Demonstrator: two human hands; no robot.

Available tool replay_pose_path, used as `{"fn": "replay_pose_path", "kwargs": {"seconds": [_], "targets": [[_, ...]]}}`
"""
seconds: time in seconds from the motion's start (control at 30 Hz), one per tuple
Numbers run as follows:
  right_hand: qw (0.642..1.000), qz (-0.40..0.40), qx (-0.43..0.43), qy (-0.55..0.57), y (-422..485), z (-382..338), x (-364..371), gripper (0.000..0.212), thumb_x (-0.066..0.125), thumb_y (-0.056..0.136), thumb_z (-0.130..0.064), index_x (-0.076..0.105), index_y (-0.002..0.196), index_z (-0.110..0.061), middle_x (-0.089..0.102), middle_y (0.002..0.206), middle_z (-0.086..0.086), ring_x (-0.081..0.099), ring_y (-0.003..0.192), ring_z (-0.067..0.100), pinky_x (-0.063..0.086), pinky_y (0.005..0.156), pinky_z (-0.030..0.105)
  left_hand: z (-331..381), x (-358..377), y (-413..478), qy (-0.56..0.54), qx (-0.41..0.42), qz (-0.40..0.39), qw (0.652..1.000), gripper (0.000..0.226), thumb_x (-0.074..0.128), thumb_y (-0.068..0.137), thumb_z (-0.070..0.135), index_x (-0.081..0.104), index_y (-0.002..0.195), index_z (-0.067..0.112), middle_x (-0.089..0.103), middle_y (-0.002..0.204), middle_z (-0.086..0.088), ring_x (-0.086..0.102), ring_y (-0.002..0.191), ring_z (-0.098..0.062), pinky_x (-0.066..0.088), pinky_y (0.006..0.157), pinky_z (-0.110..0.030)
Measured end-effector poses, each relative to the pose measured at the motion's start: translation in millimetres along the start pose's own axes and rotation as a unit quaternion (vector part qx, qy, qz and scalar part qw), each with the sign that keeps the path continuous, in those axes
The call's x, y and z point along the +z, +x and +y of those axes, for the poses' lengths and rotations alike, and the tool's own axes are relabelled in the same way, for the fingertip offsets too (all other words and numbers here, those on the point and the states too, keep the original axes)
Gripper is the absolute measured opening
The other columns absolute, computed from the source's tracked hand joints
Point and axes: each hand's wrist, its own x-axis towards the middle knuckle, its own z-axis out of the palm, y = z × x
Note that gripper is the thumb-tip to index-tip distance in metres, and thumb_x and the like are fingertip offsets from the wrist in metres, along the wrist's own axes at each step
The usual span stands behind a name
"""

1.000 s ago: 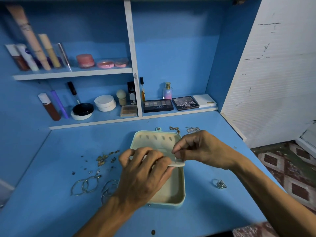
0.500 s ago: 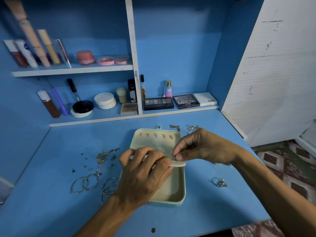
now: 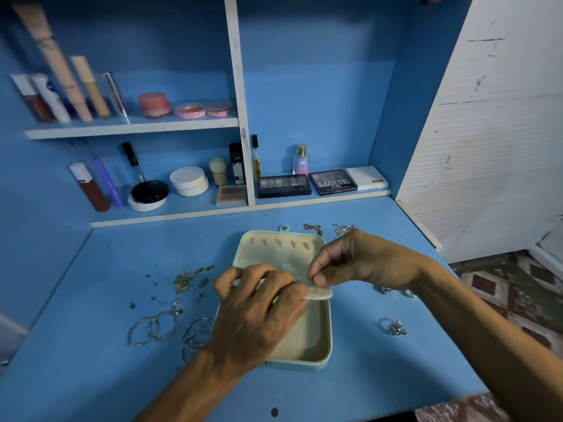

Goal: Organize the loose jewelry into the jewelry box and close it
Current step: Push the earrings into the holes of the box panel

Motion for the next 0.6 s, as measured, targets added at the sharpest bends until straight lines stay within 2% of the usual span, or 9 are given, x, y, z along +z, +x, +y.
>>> {"fn": "replay_pose_path", "kwargs": {"seconds": [0.6], "targets": [[0.996, 0.016, 0.004, 0.082, -2, 12, 3, 0.013, 0.071, 0.087, 0.002, 0.074, 0.099, 0.000, 0.075, 0.089, 0.002, 0.067, 0.086, 0.008, 0.050, 0.084, 0.017, -1, 2, -1, 0.000, -0.007, 0.006, 1.000, 0.026, 0.079, 0.087, 0.033, 0.055, 0.095, 0.026, 0.063, 0.086, 0.009, 0.056, 0.092, -0.016, 0.032, 0.080, -0.040]]}}
